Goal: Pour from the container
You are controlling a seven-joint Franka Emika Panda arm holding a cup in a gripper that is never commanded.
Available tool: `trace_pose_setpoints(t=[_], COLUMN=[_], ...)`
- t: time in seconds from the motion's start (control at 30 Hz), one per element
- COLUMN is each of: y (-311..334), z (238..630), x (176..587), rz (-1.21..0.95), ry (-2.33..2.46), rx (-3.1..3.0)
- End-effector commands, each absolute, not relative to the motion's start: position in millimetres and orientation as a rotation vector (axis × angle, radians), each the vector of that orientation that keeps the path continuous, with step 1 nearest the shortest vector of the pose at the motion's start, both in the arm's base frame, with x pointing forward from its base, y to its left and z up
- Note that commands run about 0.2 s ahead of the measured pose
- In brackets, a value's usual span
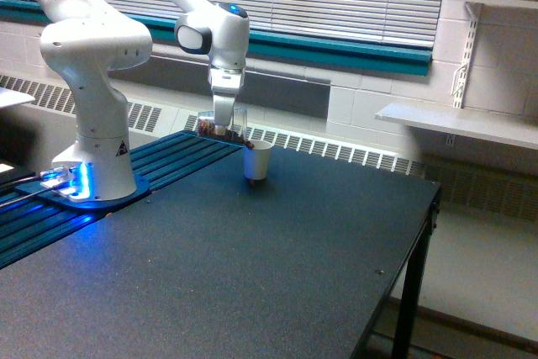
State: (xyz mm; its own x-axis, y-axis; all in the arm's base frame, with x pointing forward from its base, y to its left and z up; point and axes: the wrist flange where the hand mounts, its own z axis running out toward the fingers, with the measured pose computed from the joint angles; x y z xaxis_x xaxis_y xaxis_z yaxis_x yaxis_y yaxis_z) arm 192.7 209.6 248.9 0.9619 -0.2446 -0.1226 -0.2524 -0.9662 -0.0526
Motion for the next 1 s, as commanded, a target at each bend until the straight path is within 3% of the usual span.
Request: trace_pose_setpoints(t=[0.03, 1.0], y=[190.5, 184.8], z=[242.3, 246.0], x=[194.5, 203.3], rz=[0.199, 0.205], ry=[0.393, 0.373], rx=[-3.065, -3.1])
